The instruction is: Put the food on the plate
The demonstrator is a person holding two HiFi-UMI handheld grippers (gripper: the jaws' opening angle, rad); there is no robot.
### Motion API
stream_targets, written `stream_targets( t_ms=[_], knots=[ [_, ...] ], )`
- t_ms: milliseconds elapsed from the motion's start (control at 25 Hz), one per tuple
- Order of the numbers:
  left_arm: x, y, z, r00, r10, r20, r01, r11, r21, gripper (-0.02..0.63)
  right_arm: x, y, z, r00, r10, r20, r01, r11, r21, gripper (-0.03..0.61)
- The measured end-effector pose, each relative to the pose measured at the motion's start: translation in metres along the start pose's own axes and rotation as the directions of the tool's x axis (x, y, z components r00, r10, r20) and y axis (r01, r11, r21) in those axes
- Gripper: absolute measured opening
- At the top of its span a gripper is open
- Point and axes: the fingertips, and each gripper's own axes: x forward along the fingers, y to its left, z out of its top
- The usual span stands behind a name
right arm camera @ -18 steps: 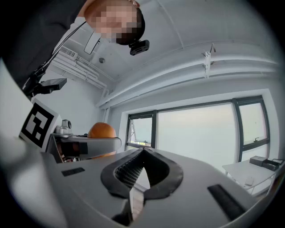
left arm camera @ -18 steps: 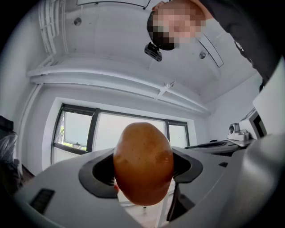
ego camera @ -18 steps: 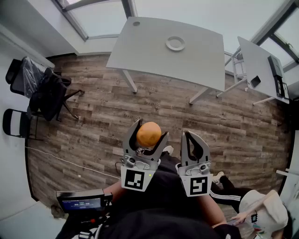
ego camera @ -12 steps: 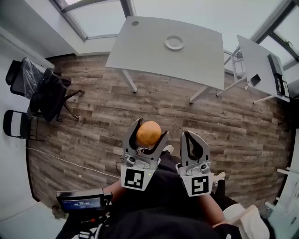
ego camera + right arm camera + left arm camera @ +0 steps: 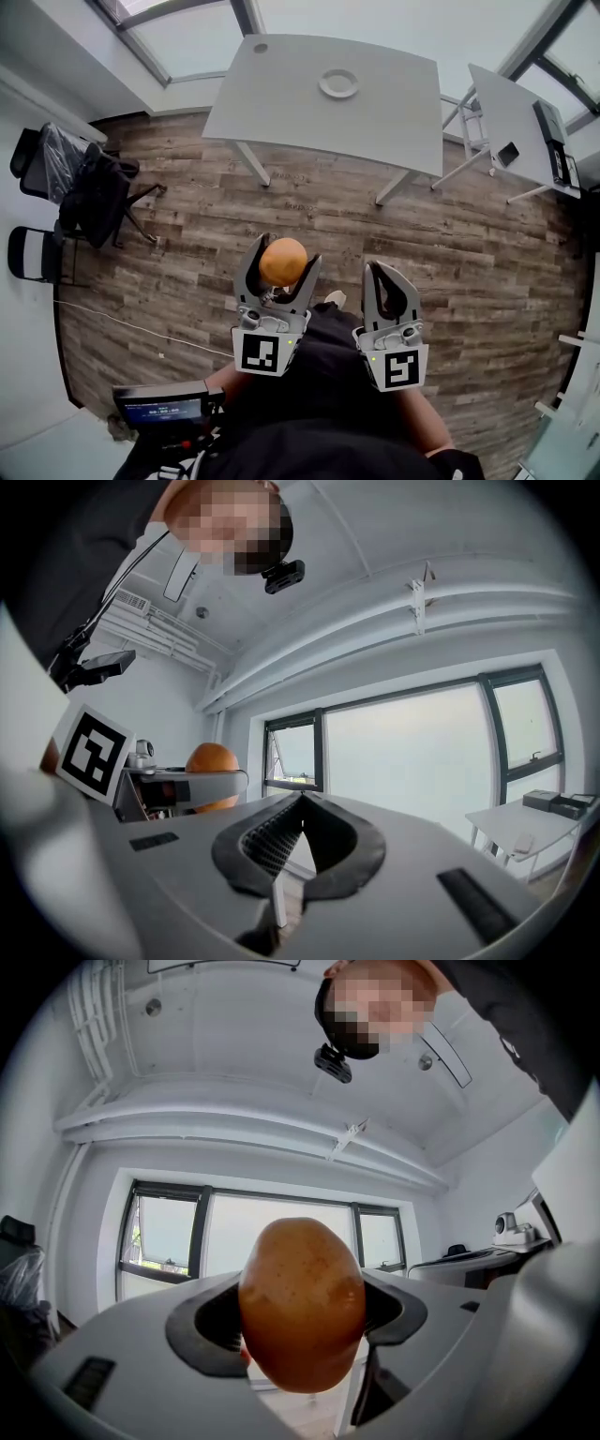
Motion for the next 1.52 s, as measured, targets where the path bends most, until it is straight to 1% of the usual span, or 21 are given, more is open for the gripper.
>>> stream_targets(
  t_ms=[120,200,280,400,560,720,880,1160,1280,1400,1520],
  knots=[
    [0.002,-0.002,-0.003,1.000,0.012,0.003,-0.012,1.000,-0.021,0.333,-0.007,-0.015,-0.010,0.999,-0.034,-0.015,0.034,0.999,0.039,0.006],
    [0.001,0.004,-0.004,1.000,0.016,-0.006,-0.017,1.000,-0.021,0.333,-0.004,-0.019,-0.012,0.998,-0.057,-0.022,0.058,0.996,0.072,0.006],
    [0.002,-0.001,-0.007,1.000,0.015,-0.018,-0.015,1.000,-0.019,0.333,-0.007,-0.026,-0.010,0.998,-0.067,-0.019,0.069,0.993,0.093,0.006],
    [0.010,-0.023,-0.014,1.000,0.014,-0.023,-0.014,1.000,-0.020,0.333,-0.021,-0.045,-0.007,0.997,-0.080,0.016,0.079,0.994,0.078,0.006],
    [0.017,-0.026,-0.012,1.000,0.015,-0.022,-0.015,0.999,-0.033,0.333,-0.027,-0.059,0.000,0.990,-0.130,0.060,0.126,0.990,0.067,0.006],
    [0.016,-0.017,-0.012,0.998,0.046,-0.032,-0.046,0.999,-0.017,0.333,-0.029,-0.062,-0.008,0.992,-0.119,0.040,0.115,0.989,0.092,0.006],
    [0.018,-0.014,-0.011,0.997,0.069,-0.036,-0.070,0.997,-0.020,0.333,-0.030,-0.065,-0.009,0.995,-0.097,0.036,0.093,0.992,0.089,0.006],
    [0.030,-0.019,-0.010,0.998,0.050,-0.030,-0.050,0.999,-0.009,0.333,-0.024,-0.070,-0.015,0.995,-0.093,0.027,0.089,0.990,0.106,0.006],
    [0.031,-0.021,-0.007,0.999,0.041,-0.019,-0.041,0.999,-0.004,0.333,-0.026,-0.069,-0.013,0.996,-0.089,0.032,0.086,0.993,0.078,0.006],
    [0.033,-0.022,-0.009,0.999,0.029,-0.015,-0.030,1.000,-0.011,0.333,-0.030,-0.069,-0.014,0.995,-0.094,0.021,0.092,0.994,0.064,0.006],
    [0.051,-0.020,-0.017,1.000,0.013,-0.022,-0.014,1.000,-0.028,0.333,-0.019,-0.078,-0.023,0.994,-0.110,-0.005,0.110,0.990,0.088,0.006]
  ],
)
